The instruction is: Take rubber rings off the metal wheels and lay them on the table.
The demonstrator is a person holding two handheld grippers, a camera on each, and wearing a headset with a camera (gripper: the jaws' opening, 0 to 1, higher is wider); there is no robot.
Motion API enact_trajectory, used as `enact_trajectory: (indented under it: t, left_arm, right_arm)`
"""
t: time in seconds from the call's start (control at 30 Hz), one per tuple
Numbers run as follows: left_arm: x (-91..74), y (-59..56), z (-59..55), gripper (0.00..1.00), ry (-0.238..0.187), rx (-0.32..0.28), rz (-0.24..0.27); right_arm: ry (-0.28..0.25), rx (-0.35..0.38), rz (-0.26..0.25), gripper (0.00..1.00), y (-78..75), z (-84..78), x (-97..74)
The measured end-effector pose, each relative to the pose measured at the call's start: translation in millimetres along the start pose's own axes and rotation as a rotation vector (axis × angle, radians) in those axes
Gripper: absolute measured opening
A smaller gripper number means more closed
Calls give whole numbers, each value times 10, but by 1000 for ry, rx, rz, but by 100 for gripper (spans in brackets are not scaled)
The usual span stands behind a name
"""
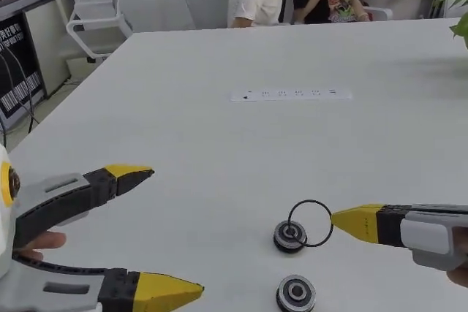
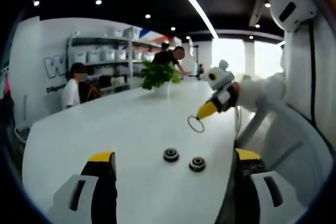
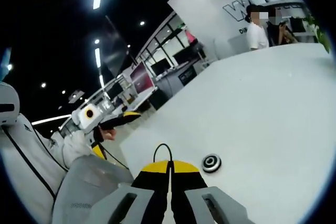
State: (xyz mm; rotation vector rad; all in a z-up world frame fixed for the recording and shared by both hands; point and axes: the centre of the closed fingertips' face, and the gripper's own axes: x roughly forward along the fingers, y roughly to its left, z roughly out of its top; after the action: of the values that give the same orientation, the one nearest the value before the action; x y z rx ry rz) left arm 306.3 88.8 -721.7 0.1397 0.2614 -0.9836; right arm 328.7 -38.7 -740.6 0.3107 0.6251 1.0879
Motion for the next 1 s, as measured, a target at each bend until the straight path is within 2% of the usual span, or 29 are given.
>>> enact_trajectory:
  t: [0.17,0.47,0.6,0.73,1.0]
  left_arm:
    - [-33,84,-104,97,15,-15,21]
    - [-35,80,-325,96,42,-52,2]
    - [-34,96,-485,99,95,-62,6]
    - [-31,60,-501,100,98,-66,-17]
    - [-31,59,-540,100,107,-67,-25]
  right_arm:
    - [12,-19,16,0,48,46,59]
    - [34,-42,44,0,120,97,242]
    - [52,-47,56,0,142,80,317]
    - [88,-53,65,0,150,12,417]
    - [173,-60,70,0,101,-192,577]
